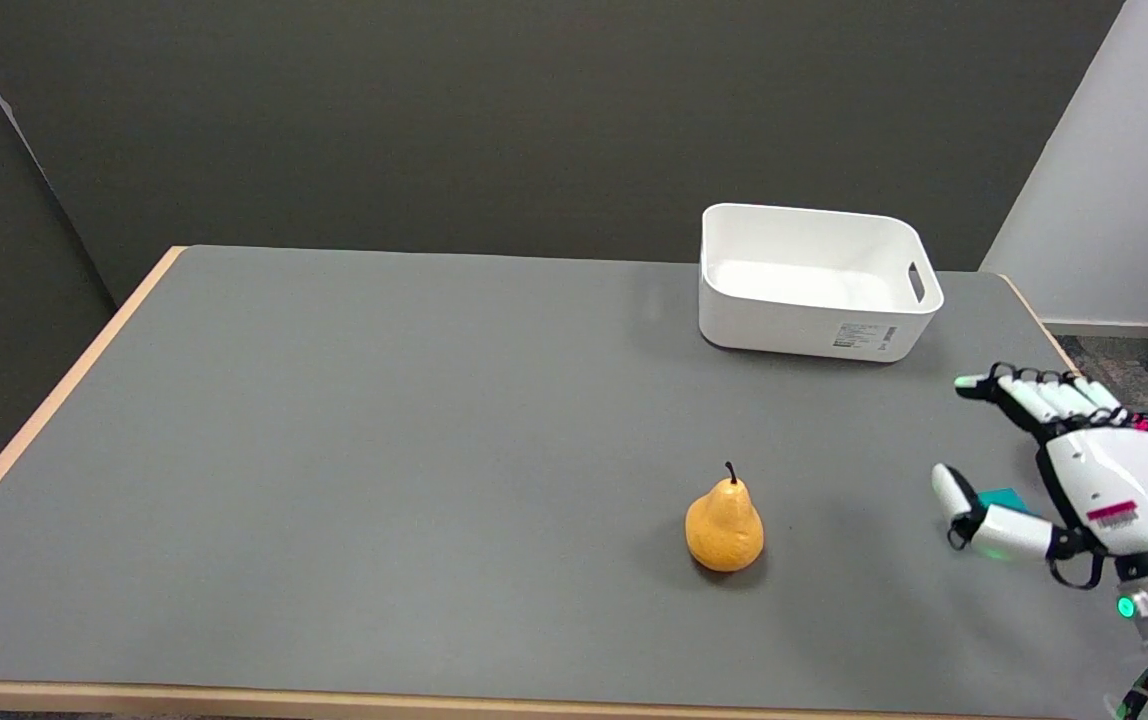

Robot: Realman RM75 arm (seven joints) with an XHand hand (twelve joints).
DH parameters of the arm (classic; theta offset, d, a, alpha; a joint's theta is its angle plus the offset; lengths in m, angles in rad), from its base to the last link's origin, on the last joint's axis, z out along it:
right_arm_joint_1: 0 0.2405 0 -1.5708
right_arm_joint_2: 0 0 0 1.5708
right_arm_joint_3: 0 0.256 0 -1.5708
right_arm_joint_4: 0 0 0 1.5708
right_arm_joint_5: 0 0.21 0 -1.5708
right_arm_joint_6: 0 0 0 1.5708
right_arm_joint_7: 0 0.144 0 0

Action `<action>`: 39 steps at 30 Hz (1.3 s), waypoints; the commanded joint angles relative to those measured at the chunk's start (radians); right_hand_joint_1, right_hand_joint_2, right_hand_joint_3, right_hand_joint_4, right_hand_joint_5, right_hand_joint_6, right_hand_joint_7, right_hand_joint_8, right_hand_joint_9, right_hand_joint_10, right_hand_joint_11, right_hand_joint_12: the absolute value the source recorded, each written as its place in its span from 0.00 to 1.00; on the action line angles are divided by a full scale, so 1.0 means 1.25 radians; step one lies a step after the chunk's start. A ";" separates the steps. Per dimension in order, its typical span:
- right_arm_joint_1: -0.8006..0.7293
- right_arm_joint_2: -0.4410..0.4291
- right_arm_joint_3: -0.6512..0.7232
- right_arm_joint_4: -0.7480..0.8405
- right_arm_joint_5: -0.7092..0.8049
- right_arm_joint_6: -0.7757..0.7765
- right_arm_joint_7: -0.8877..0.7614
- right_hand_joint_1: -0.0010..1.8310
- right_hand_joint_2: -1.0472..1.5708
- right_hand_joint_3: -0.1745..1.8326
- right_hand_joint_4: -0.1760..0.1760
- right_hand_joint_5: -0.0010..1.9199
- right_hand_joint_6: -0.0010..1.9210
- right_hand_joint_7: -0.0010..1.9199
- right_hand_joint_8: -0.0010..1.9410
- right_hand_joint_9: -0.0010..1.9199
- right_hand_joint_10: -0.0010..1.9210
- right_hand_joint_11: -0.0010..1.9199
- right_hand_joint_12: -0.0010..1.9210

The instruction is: Pick up the cube.

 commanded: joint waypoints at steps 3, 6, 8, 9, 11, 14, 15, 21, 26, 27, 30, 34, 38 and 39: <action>0.012 -0.005 -0.124 -0.076 0.039 0.082 -0.069 0.22 0.65 0.54 0.80 0.19 0.38 0.26 0.28 0.24 0.50 0.15 0.73; 0.018 -0.002 -0.124 -0.091 0.055 0.078 -0.069 0.21 0.64 0.56 0.80 0.19 0.37 0.26 0.29 0.25 0.49 0.16 0.72; 0.020 -0.002 -0.124 -0.099 0.067 0.075 -0.069 0.24 0.64 0.55 0.79 0.19 0.38 0.26 0.29 0.25 0.51 0.15 0.74; 0.020 -0.002 -0.125 -0.100 0.071 0.073 -0.069 0.24 0.64 0.55 0.80 0.20 0.38 0.26 0.29 0.25 0.51 0.15 0.74; 0.020 -0.002 -0.128 -0.104 0.085 0.068 -0.069 0.25 0.64 0.55 0.80 0.20 0.38 0.27 0.30 0.25 0.51 0.16 0.74; 0.020 -0.002 -0.130 -0.114 0.111 0.063 -0.069 0.25 0.64 0.55 0.81 0.20 0.39 0.27 0.30 0.26 0.52 0.16 0.74; 0.020 -0.002 -0.130 -0.117 0.119 0.061 -0.069 0.25 0.65 0.54 0.81 0.20 0.39 0.27 0.30 0.25 0.52 0.16 0.74; 0.024 -0.005 -0.134 -0.124 0.135 0.044 -0.069 0.25 0.65 0.54 0.82 0.20 0.40 0.27 0.29 0.25 0.53 0.16 0.74; 0.030 -0.006 -0.135 -0.132 0.141 0.034 -0.062 0.25 0.65 0.54 0.83 0.20 0.40 0.27 0.30 0.26 0.53 0.16 0.74; 0.032 -0.005 -0.138 -0.133 0.143 0.033 -0.062 0.26 0.65 0.54 0.83 0.20 0.41 0.27 0.30 0.26 0.53 0.17 0.74; 0.041 -0.004 -0.140 -0.136 0.144 0.027 -0.061 0.26 0.65 0.54 0.84 0.20 0.41 0.27 0.30 0.26 0.53 0.17 0.74; 0.054 -0.002 -0.139 -0.143 0.147 -0.001 -0.061 0.26 0.65 0.54 0.85 0.20 0.41 0.27 0.30 0.26 0.53 0.17 0.75; 0.069 0.003 -0.136 -0.151 0.175 -0.025 -0.060 0.25 0.65 0.54 0.85 0.20 0.42 0.27 0.30 0.26 0.53 0.17 0.75; 0.070 0.004 -0.136 -0.151 0.181 -0.028 -0.060 0.25 0.65 0.54 0.85 0.20 0.42 0.27 0.30 0.26 0.53 0.17 0.75</action>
